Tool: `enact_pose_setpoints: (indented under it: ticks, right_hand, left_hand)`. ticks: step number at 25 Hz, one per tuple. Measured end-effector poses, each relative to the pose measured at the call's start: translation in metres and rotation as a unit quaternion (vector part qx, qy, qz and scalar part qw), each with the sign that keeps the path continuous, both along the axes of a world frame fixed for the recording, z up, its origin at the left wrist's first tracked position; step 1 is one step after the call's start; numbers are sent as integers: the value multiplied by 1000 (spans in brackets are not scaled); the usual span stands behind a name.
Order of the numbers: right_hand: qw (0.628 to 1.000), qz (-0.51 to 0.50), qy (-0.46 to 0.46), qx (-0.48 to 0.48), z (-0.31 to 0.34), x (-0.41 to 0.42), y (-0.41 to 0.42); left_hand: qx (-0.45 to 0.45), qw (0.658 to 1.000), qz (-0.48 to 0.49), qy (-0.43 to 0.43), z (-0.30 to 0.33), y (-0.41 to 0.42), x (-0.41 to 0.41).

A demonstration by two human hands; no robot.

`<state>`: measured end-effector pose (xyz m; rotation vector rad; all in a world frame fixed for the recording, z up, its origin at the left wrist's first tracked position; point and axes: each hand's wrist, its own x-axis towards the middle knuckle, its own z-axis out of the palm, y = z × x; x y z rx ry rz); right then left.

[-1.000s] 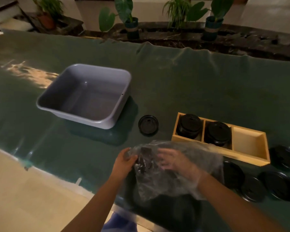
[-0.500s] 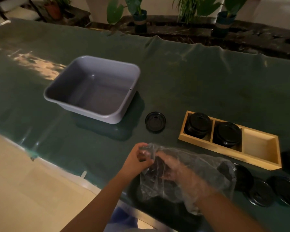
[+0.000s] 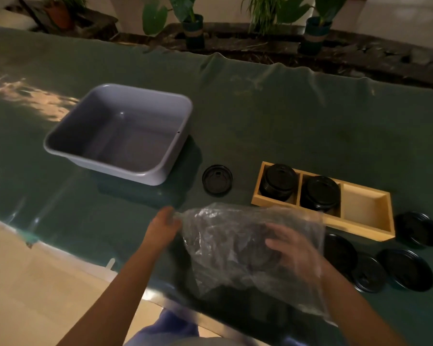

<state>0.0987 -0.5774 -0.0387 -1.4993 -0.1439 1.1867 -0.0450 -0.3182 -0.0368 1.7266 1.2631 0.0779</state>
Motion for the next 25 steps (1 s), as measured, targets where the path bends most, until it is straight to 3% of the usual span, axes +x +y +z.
enact_pose_setpoints:
  ticks: [2,4,5,7,11,16,19,21,23,24,25]
  right_hand:
    - [999,-42,4,23,9,-2,-23]
    - [996,-79,10,41,17,-5,-42]
    - [994,-98,9,46,21,-8,-51]
    - [989,-141,-17,34,26,-9,-75]
    - [962,-260,-62,-51,36,-3,-140]
    - [914,-402,-6,46,49,-11,-160]
    - [900,-425,0,96,54,-16,-137]
    - [890,-437,-3,128,59,-15,-120]
    - [886,-435,-12,159,64,-12,-106]
    - [887,-427,-15,173,66,-10,-101]
    - [888,-421,-16,183,67,-7,-96]
  left_hand:
    - [265,962,-53,-27,20,-24,13]
    - [412,866,-268,-94,29,-73,38]
    - [422,823,-369,-92,24,-99,47]
    - [368,798,-476,-16,5,-131,56]
    - [287,782,-545,92,-48,-135,41]
    - [287,716,-604,201,-78,-138,22]
    - [234,717,-624,206,-56,-135,37]
    - [224,733,-629,133,-27,-128,44]
    - [198,803,-562,-18,9,-124,53]
    - [109,858,-497,-78,31,-124,64]
    - [-36,897,-426,-114,53,-127,80]
